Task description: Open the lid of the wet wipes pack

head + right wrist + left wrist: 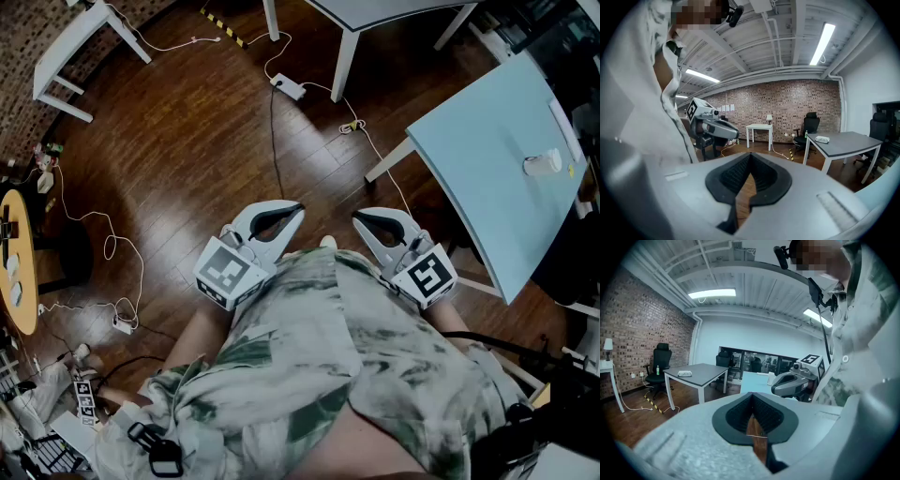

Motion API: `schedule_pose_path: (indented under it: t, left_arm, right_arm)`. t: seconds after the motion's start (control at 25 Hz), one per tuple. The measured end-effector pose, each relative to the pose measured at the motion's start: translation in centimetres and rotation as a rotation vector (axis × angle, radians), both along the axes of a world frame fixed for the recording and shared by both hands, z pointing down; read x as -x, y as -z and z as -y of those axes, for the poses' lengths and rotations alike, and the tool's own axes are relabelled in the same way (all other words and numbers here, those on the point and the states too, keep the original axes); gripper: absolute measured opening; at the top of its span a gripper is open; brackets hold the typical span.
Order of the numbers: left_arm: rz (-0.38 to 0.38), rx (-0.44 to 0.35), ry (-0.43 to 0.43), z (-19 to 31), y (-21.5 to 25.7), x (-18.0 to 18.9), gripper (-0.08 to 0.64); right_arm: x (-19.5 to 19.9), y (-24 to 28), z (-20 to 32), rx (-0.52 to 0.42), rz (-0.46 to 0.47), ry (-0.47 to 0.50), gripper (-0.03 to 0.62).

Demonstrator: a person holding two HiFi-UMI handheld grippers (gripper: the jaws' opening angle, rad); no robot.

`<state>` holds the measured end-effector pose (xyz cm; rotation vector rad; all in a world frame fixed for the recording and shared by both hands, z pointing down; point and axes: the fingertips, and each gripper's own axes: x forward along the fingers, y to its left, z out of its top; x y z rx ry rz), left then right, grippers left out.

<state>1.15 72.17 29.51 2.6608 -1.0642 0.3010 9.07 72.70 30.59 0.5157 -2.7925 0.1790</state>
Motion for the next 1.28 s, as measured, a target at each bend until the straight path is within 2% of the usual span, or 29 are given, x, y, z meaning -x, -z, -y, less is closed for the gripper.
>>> schedule_pose_path:
  t: [0.2,0.4,0.72,1.0,1.28]
  left_arm:
    - [0.019,-0.017,-0.009,2.5,0.2,-2.8,0.002]
    - [0.051,-0.042,0.021,4.9,-0.4,-4.2,0.002]
    - [0.022,-0.011,0.033,8.6,-0.6,-4.0,0.002]
    - [-0.038,-0.001,0.031,17.3,-2.3,-0.1,0.002]
    - [-0.085,0.002,0.023,27.9,-1.4,7.7,0.002]
  right_arm:
    - [-3.0,-0.1,2.4,-0.031,-0.003,-0.001,0.007]
    - [-5.3,-1.8,4.0,-0.008,0.005,-0.002,0.006]
    - [-4.9,-2.2,7.7,0.002,0.013,0.0,0.006]
    - [-1.7,-3.4,15.4,0.018,-0.035,-0.01,0.007]
    - [6.1,-1.7,26.8,0.009,-0.093,-0.018,0.008]
